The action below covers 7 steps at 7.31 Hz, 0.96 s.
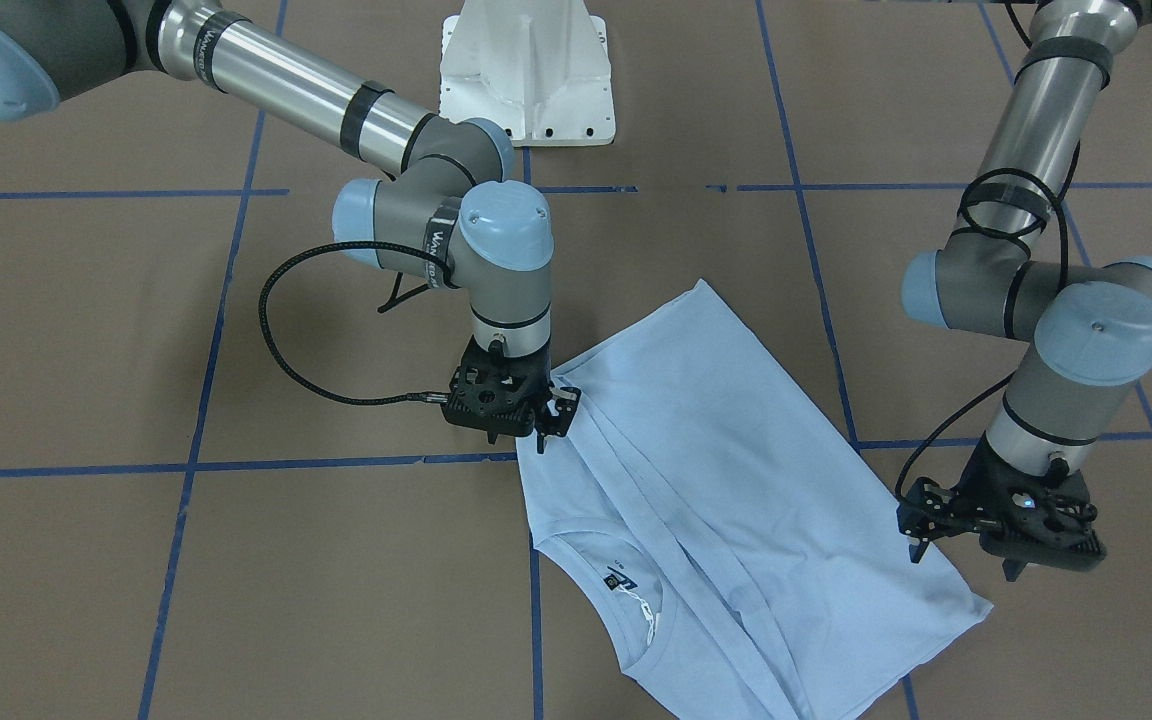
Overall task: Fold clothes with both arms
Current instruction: 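Move the right gripper to the shirt's collar edge and press it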
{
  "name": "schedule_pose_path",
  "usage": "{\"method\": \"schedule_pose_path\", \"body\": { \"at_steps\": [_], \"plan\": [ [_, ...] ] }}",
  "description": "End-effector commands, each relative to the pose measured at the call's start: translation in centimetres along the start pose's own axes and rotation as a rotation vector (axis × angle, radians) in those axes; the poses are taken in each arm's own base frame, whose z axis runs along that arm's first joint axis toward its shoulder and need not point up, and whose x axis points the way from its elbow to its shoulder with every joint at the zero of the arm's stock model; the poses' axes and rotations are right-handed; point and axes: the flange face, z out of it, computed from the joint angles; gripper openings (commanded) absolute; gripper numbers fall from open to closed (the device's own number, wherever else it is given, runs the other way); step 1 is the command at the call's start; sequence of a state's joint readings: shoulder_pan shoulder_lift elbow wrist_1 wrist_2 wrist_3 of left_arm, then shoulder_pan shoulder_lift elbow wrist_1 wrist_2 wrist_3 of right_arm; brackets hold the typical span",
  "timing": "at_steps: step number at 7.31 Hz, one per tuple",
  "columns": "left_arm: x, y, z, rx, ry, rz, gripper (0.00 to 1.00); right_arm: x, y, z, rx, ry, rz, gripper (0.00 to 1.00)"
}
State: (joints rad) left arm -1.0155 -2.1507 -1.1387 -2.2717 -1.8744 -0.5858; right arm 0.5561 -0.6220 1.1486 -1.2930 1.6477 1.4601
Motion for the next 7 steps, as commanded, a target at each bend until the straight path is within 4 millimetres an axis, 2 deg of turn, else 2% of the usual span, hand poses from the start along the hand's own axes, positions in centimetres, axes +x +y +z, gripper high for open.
{"method": "schedule_pose_path", "body": {
  "at_steps": [1, 5, 6, 7],
  "plan": [
    [-0.05, 0.07, 0.0, 0.0, 0.0, 0.0, 1.0, -0.26, 1.43, 0.54, 0.007, 0.007, -0.015, 0.62],
    [0.0, 0.03, -0.06, 0.001, 0.001, 0.0, 1.0, -0.12, 2.1, 1.21, 0.018, 0.019, -0.024, 0.6],
    [-0.09, 0.11, -0.02, 0.0, -0.001, 0.0, 1.0, -0.22, 2.09, 1.13, 0.019, 0.018, -0.024, 0.56],
    [-0.09, 0.12, -0.01, 0.0, -0.001, 0.001, 1.0, -0.22, 2.09, 1.13, 0.019, 0.018, -0.021, 0.29]
  ]
}}
